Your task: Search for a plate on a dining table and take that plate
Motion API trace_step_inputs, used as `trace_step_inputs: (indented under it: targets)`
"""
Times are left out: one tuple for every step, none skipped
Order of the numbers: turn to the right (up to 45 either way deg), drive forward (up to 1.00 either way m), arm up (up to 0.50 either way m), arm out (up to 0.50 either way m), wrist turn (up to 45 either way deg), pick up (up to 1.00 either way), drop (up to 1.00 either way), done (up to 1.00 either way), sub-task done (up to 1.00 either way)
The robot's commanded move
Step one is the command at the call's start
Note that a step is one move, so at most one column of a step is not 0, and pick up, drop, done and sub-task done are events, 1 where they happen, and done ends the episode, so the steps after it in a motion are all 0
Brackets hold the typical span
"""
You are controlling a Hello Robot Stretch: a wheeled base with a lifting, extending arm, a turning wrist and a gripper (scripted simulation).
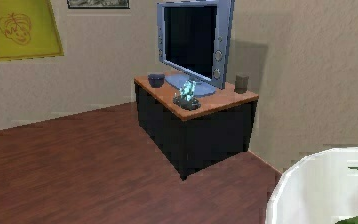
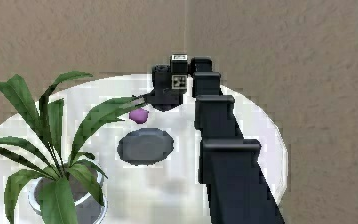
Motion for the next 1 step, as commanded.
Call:
trace_step_inputs:
  targets:
    - [0.0,0.0,0.0,0.0,6.0,0.0,0.0,0.0,0.0]
